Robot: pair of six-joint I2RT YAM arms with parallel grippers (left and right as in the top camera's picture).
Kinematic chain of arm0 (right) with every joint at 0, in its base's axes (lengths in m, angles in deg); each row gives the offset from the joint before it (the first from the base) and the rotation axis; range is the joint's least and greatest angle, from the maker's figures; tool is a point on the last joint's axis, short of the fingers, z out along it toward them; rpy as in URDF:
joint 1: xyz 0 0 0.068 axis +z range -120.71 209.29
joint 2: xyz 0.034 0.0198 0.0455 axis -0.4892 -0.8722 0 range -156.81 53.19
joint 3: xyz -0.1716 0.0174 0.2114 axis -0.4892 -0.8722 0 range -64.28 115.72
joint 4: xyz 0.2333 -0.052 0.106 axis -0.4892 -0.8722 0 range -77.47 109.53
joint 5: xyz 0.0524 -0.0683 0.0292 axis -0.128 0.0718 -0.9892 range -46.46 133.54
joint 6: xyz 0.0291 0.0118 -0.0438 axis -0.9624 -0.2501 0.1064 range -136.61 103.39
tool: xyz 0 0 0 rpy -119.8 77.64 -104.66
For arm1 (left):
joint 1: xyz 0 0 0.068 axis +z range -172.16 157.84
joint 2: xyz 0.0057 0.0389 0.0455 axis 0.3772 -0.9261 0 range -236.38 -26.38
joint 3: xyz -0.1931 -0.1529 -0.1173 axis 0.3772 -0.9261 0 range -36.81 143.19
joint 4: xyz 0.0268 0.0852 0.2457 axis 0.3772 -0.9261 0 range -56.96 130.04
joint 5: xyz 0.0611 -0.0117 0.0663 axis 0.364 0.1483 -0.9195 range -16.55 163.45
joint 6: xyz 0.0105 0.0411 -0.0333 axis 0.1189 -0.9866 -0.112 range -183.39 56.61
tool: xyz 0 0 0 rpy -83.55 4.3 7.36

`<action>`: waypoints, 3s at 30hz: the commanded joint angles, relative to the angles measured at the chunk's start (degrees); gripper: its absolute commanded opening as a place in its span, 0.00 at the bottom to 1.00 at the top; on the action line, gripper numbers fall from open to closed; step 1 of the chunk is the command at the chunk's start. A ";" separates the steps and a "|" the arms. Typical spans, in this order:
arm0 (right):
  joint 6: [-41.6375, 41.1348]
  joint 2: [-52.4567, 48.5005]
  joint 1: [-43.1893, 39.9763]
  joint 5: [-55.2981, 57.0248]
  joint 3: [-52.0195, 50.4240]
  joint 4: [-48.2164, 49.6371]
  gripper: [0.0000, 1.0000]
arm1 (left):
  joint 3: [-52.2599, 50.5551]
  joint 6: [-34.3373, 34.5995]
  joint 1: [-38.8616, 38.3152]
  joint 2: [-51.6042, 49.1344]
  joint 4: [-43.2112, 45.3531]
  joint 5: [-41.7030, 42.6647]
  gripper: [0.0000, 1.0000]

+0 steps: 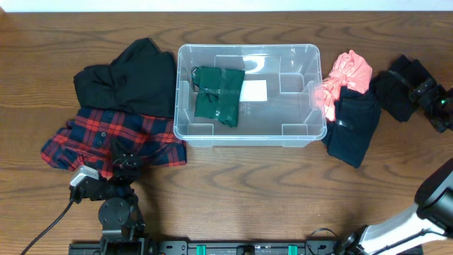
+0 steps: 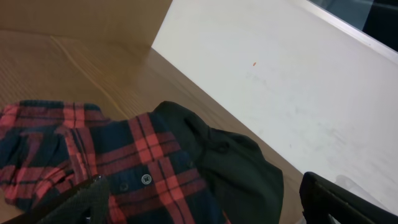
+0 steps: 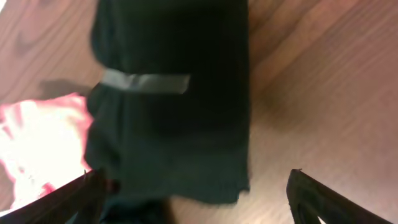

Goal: Pack container
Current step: 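Grasp the black folded garment on the right with the right gripper, then place the black garment in the bin beside the green one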

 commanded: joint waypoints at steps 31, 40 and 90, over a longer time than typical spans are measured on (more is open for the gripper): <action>-3.76 13.70 2.01 -28.33 -0.11 -10.69 0.01 | -1.11 0.09 0.20 -0.02 -1.95 -0.09 0.98; -4.76 35.89 23.17 -25.14 -0.11 -9.55 0.01 | -1.11 0.09 0.20 -0.02 -1.95 -0.09 0.98; -3.04 21.92 14.36 -7.17 -3.21 -15.78 0.80 | -1.11 0.09 0.20 -0.02 -1.95 -0.09 0.98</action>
